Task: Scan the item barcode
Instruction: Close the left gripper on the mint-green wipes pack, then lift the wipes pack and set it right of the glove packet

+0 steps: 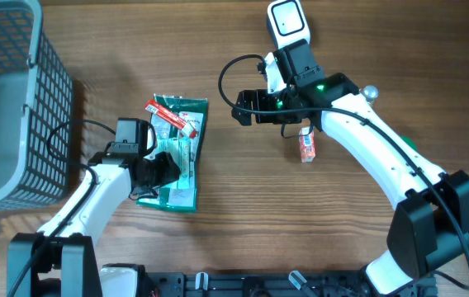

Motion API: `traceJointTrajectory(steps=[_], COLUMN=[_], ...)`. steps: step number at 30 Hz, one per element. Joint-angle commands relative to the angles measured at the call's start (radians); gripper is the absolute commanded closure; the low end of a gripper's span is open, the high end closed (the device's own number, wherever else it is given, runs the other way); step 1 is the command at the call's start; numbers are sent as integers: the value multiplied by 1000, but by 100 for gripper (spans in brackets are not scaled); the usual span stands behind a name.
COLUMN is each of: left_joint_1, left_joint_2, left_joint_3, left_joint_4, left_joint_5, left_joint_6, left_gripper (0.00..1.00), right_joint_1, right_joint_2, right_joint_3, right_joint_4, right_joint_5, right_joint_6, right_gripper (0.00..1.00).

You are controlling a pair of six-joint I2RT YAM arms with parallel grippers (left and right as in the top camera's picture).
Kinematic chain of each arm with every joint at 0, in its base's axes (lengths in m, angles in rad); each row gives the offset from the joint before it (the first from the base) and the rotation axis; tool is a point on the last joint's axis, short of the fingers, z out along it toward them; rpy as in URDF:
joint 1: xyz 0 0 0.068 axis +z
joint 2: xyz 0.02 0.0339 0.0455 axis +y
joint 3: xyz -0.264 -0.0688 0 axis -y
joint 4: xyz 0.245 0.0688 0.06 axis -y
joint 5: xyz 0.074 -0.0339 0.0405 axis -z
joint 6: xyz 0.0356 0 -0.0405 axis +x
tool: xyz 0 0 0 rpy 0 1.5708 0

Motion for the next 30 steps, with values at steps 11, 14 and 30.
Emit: traceJointTrajectory(steps=[11,14,30], left_joint_1=[6,6,6], left_joint_2=[-14,-15,-79], left_joint_3=[-7,-7,145], left_joint_4=[13,13,-106], left_joint_5=[108,108,108], left_joint_6=[6,6,123], left_gripper=[67,83,32], right_joint_1=[2,2,2], right_joint_2=[14,14,14], right_joint_3=[-8,-8,-8], right_joint_4=[3,3,3], right_joint_5=[10,10,10], right_joint_6=[4,4,4], right_gripper=[0,0,0])
